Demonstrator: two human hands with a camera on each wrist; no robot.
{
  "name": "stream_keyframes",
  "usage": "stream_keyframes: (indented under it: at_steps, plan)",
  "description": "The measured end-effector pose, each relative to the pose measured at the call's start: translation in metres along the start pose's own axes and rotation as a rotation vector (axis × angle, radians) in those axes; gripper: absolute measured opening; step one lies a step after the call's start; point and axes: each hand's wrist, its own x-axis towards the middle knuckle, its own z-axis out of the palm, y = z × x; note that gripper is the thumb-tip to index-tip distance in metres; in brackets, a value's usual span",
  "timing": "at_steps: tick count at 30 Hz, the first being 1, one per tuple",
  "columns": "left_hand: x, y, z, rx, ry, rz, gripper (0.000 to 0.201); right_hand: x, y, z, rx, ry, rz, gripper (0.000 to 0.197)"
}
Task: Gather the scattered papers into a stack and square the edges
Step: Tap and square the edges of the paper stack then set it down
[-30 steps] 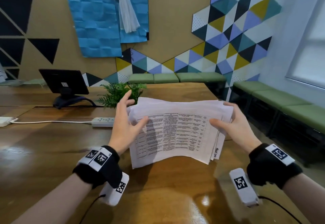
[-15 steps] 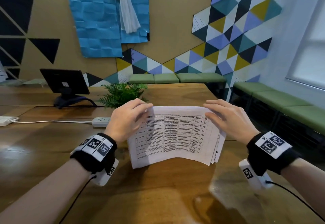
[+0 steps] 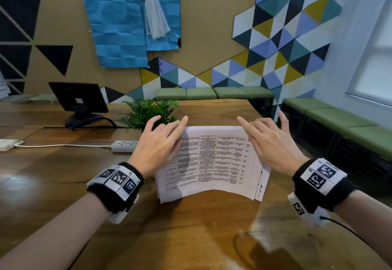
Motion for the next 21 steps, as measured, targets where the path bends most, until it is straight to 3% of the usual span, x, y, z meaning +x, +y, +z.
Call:
stream_keyframes:
  at_steps: [3, 6, 8, 11, 16, 18, 21]
  plan:
    - [0.002, 0.008, -0.004, 0.071, -0.078, -0.055, 0.051, 0.004, -0.004, 0.005, -0.026, 0.001, 0.028, 0.05]
    - [0.015, 0.02, -0.015, 0.153, -0.152, -0.105, 0.04, 0.008, -0.006, 0.008, -0.068, -0.036, 0.07, 0.036]
    - [0.033, 0.038, -0.025, 0.1, -0.22, -0.069, 0.04, 0.011, -0.009, 0.009, -0.033, -0.093, 0.094, 0.029]
    - [0.067, 0.073, -0.025, -0.114, -0.428, -0.003, 0.055, 0.016, -0.014, 0.006, 0.066, -0.206, 0.196, 0.025]
    - [0.108, 0.092, -0.027, -0.262, -0.591, -0.121, 0.039, -0.002, -0.009, 0.0, 0.173, -0.187, 0.363, 0.054]
    - [0.108, 0.089, -0.027, -0.272, -0.629, -0.123, 0.039, -0.018, -0.003, 0.003, 0.271, -0.166, 0.526, 0.072]
    - [0.096, 0.084, -0.024, -0.274, -0.576, -0.102, 0.035, -0.045, -0.002, 0.01, 0.524, -0.164, 0.808, 0.089]
